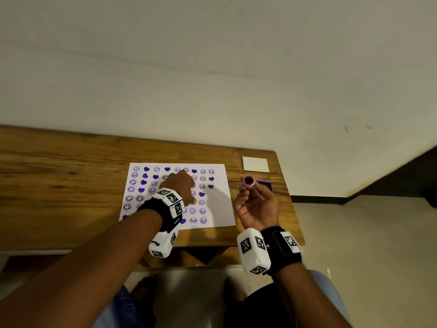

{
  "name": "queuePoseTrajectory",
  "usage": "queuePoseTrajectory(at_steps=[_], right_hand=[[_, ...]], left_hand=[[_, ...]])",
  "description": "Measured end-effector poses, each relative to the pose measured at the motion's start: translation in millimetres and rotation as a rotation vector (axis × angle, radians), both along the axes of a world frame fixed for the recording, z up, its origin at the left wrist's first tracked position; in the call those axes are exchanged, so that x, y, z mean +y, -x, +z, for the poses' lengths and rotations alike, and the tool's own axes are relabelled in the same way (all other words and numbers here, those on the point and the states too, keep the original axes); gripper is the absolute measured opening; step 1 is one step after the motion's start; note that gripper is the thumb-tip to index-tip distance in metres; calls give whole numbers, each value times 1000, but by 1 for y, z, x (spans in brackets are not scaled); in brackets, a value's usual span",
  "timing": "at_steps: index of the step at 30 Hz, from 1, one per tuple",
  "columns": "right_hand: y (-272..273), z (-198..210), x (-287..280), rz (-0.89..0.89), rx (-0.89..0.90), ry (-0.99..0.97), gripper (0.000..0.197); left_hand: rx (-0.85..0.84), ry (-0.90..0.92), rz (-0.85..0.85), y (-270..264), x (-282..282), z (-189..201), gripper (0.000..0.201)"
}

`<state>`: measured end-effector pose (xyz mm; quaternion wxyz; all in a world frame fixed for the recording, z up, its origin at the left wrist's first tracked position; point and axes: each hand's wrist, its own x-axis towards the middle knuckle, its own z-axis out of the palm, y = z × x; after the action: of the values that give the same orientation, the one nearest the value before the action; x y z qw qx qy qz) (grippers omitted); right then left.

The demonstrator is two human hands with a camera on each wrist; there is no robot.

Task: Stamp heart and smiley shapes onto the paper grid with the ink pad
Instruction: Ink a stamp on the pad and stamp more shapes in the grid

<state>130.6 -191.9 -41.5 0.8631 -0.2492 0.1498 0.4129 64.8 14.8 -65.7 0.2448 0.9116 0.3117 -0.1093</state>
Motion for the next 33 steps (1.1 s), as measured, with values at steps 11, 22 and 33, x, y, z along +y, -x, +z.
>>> queuePoseTrajectory(at_steps=[11,22,33], right_hand=[[1,3,-18,-72,-73,68,49],[-38,9,-56,-99,-872,1004,14],[-54,-25,-62,-100,-1146,1316,19]], left_hand=[[-4,-12,-69,1,3,-11,59],[-147,-66,-97,-1,6,-13,48],[-296,189,-288,-48,-82,-13,40]])
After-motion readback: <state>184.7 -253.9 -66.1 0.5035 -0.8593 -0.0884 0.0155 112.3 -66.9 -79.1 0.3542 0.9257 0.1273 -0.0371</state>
